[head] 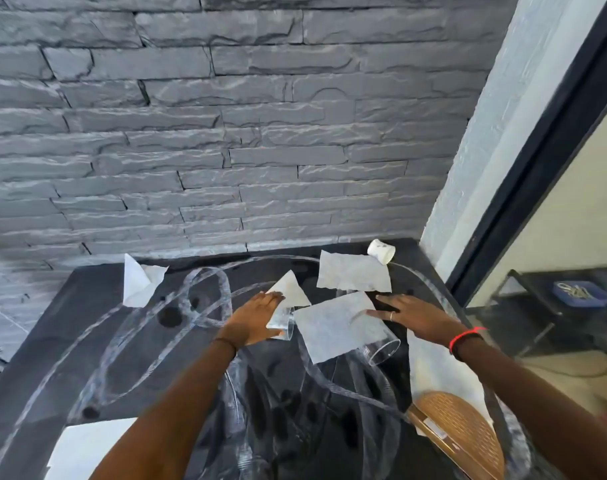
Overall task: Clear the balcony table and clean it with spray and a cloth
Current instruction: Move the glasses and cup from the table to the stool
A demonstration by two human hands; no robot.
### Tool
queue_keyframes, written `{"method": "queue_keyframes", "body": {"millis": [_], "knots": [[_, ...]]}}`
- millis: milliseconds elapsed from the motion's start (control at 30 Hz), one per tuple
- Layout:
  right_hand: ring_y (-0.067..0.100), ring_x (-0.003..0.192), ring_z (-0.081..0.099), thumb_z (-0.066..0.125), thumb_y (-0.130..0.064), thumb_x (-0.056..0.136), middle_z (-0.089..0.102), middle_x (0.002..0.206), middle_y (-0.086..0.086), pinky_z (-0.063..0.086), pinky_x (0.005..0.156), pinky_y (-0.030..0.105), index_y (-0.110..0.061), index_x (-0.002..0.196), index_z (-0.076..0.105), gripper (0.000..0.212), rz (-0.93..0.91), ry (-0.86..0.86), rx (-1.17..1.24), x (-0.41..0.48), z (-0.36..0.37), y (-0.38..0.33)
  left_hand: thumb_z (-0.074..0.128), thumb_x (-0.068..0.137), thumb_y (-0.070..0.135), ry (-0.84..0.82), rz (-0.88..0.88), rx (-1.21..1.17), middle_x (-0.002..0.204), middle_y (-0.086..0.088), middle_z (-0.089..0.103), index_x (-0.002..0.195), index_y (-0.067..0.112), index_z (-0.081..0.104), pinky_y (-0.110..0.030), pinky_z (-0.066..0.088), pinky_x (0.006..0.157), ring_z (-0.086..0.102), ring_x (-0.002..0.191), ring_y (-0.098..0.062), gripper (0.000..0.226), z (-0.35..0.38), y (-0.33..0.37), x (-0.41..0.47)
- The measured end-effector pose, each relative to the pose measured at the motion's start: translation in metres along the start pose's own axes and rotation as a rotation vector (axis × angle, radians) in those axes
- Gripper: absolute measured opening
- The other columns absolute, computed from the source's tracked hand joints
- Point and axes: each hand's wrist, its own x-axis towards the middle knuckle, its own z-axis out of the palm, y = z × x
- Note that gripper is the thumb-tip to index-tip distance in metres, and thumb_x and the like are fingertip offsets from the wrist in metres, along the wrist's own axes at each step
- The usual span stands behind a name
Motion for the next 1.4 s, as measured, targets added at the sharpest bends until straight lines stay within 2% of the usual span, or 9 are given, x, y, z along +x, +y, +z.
{"method": "queue_keyframes", "body": {"millis": [167,433,600,800,867,967,1100,1267,1400], "knots": [[0.027,0.116,0.057,0.073,0.010,0.061,0.046,0.142,0.007,0.050,0.091,0.035,-0.038,0.143,0.032,0.104,-0.175,0.097,-0.261,0.013,-0.002,0.018,0.068,0.082,0.036,-0.002,0.016,0.028,0.154,-0.014,0.030,0.147,0.003,0.026,-0.036,0.005,0.120,0.023,0.145,-0.025,0.084,0.016,0.011,0.014],[0.030,0.132,0.041,0.070,-0.007,0.077,0.038,0.148,0.005,0.034,0.108,0.043,-0.036,0.145,0.025,0.086,-0.503,0.061,-0.619,0.042,0.020,0.022,0.083,0.064,0.035,0.018,-0.030,0.073,0.146,-0.017,0.042,0.145,0.002,0.033,-0.041,0.014,0.118,0.038,0.138,-0.031,0.100,0.039,0.009,0.027],[0.031,0.137,0.033,0.066,-0.007,0.080,0.030,0.152,0.005,0.032,0.110,0.046,-0.035,0.147,0.020,0.086,-0.572,0.159,-0.619,0.051,0.036,0.027,0.090,0.019,0.057,0.020,-0.010,0.190,0.107,-0.010,0.071,0.115,0.003,0.067,-0.046,0.049,0.093,0.069,0.100,-0.025,0.113,0.051,0.000,0.031],[0.033,0.136,0.033,0.070,-0.016,0.080,0.034,0.150,0.007,0.029,0.111,0.047,-0.032,0.144,0.027,0.079,-0.636,0.219,-0.496,0.064,0.044,0.021,0.089,0.027,0.052,0.091,0.010,0.217,0.102,-0.009,0.071,0.109,0.004,0.070,-0.048,0.046,0.099,0.069,0.096,-0.024,0.097,0.051,0.002,0.027],[0.032,0.137,0.033,0.065,-0.019,0.084,0.037,0.148,0.005,0.030,0.111,0.046,-0.030,0.141,0.034,0.066,-0.636,0.238,-0.426,0.066,0.047,0.020,0.089,0.033,0.050,0.111,-0.009,0.203,0.105,-0.010,0.070,0.111,0.004,0.068,-0.044,0.027,0.114,0.068,0.100,-0.025,0.093,0.053,0.000,0.024],[0.028,0.136,0.036,0.053,-0.027,0.091,0.042,0.145,0.001,0.031,0.111,0.045,-0.028,0.136,0.040,0.047,-0.578,0.223,-0.313,0.068,0.052,0.013,0.088,0.040,0.046,0.186,-0.074,0.157,0.109,-0.011,0.068,0.116,0.001,0.063,-0.038,0.003,0.119,0.066,0.104,-0.026,0.092,0.051,-0.003,0.017],[0.022,0.138,0.030,0.060,-0.025,0.079,0.038,0.147,-0.002,0.016,0.116,0.039,-0.027,0.141,0.034,0.068,-0.391,0.181,-0.046,0.070,0.055,0.008,0.086,0.045,0.046,0.272,-0.213,0.029,0.109,-0.010,0.067,0.119,0.001,0.057,-0.035,-0.003,0.119,0.067,0.098,-0.026,0.091,0.041,-0.006,0.010],[0.012,0.131,0.031,0.072,-0.041,0.066,0.041,0.140,-0.006,0.015,0.113,0.020,-0.024,0.138,0.038,0.080,-0.142,0.314,0.436,0.074,0.041,-0.010,0.083,0.060,0.043,0.357,-0.355,-0.162,0.121,-0.007,0.062,0.130,0.005,0.049,-0.034,-0.003,0.118,0.058,0.117,-0.023,0.087,0.036,-0.002,-0.007],[0.012,0.130,0.036,0.078,-0.033,0.057,0.041,0.140,-0.006,0.027,0.110,0.023,-0.026,0.138,0.035,0.093,0.039,0.371,0.703,0.082,0.027,-0.022,0.079,0.065,0.048,0.439,-0.430,-0.291,0.127,-0.005,0.058,0.134,0.008,0.044,-0.037,-0.001,0.120,0.053,0.124,-0.023,0.087,0.034,0.003,-0.021]]}}
